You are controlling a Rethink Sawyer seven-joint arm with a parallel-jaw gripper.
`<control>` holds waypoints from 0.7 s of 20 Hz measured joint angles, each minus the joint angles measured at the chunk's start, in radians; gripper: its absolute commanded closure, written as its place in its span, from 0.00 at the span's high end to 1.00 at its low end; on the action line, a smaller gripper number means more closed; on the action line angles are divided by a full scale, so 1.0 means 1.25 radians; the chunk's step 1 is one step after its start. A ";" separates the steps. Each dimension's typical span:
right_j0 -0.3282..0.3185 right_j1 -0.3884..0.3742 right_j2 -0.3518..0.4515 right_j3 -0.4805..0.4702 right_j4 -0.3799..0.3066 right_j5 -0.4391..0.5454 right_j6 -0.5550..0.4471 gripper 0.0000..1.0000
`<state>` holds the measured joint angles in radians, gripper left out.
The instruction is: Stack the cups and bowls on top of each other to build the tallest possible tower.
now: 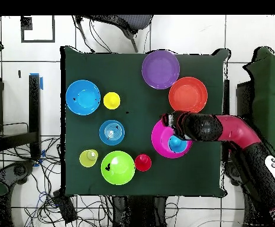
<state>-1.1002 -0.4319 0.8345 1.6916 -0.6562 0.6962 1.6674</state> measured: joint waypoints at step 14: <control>-0.028 -0.002 0.037 0.010 -0.024 -0.037 0.000 1.00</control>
<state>-1.1350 -0.4343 0.8813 1.7037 -0.6863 0.6497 1.6674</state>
